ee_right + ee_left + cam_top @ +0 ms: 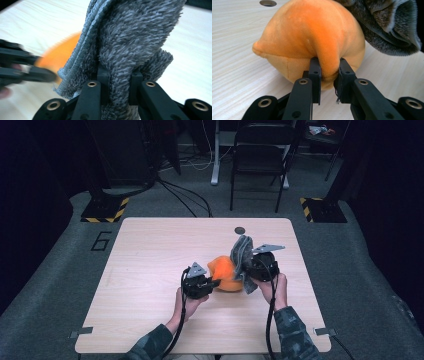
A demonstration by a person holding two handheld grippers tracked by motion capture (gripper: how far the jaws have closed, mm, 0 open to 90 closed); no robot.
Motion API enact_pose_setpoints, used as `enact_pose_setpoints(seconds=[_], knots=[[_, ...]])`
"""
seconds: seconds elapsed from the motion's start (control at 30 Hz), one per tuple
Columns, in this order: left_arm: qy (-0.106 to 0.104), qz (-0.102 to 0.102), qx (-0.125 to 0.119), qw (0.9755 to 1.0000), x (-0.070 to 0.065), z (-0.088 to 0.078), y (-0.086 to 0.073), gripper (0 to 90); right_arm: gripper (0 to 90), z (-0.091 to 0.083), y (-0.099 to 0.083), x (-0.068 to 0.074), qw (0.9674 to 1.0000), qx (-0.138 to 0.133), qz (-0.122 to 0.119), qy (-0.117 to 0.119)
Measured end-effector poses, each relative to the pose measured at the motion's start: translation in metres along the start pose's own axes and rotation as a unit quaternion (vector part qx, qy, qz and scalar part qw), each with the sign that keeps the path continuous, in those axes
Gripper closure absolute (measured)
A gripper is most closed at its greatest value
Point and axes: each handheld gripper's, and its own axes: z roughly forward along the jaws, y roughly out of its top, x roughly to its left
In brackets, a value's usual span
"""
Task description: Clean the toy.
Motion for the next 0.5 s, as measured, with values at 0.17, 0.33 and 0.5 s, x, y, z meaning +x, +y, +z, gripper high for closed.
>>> enact_pose_setpoints(seconds=[0.17, 0.33, 0.5], knots=[[-0.001, 0.004, 0.008, 1.0000, -0.004, 0.004, -0.002, 77.0, 77.6, 0.016, 0.000, 0.031, 0.9987, 0.017, -0.046, -0.016], [0.000, -0.001, 0.008, 1.0000, 0.001, 0.006, -0.005, 77.1, 77.6, 0.026, -0.007, 0.019, 0.9985, 0.024, -0.037, -0.031], [0.000, -0.009, 0.006, 0.9999, 0.002, 0.007, -0.006, 77.1, 77.7, 0.027, -0.016, 0.003, 0.9983, 0.038, -0.014, -0.042]])
